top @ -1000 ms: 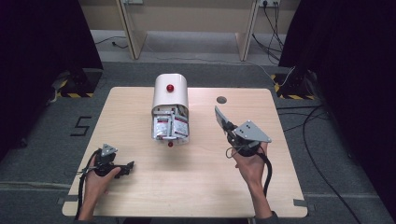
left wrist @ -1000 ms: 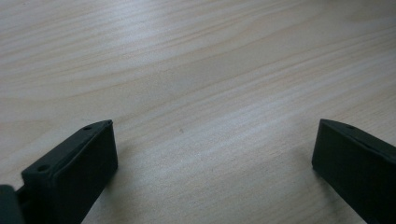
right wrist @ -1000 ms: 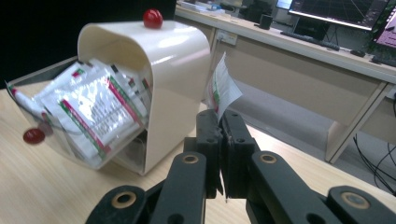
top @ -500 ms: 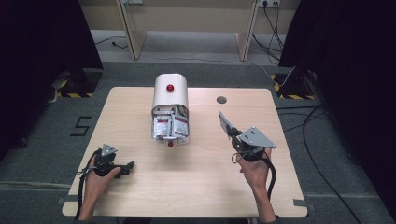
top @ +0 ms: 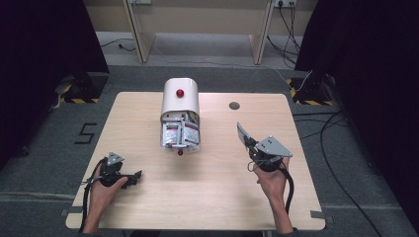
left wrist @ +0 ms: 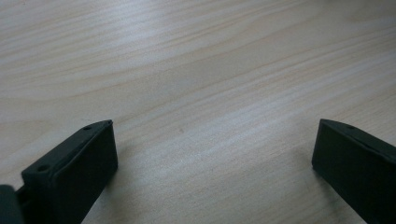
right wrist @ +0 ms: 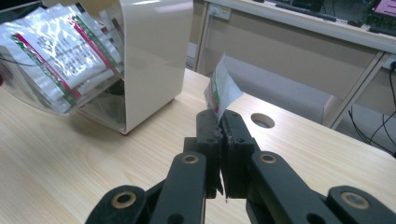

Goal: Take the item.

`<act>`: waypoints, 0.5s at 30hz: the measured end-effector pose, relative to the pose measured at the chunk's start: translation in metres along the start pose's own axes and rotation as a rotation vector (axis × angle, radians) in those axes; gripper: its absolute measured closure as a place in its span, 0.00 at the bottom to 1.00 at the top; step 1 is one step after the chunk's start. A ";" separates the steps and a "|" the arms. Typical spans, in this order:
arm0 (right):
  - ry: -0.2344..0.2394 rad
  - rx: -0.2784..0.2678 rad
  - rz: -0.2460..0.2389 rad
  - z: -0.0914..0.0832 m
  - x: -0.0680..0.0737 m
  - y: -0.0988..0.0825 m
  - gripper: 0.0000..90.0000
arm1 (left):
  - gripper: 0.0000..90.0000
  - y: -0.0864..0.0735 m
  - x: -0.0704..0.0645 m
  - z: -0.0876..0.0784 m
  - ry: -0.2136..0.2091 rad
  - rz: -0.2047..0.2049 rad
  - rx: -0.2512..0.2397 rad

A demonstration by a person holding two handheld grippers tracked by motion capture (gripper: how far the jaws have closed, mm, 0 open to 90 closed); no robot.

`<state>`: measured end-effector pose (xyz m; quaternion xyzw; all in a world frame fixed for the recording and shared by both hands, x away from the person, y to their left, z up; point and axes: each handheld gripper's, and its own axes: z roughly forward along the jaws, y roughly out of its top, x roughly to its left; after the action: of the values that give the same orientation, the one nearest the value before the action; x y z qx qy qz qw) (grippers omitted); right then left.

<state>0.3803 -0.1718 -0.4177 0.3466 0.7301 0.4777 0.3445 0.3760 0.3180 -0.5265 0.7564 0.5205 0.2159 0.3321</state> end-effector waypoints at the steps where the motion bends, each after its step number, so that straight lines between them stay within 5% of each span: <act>1: -0.001 0.004 -0.002 0.000 -0.001 -0.001 0.97 | 0.00 0.000 0.000 0.000 0.000 0.000 0.000; 15: -0.032 0.051 0.022 0.009 -0.012 -0.018 0.97 | 0.00 0.000 0.000 0.000 0.000 0.000 0.000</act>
<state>0.3913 -0.1834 -0.4352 0.3709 0.7327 0.4570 0.3416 0.3760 0.3180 -0.5265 0.7565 0.5203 0.2160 0.3321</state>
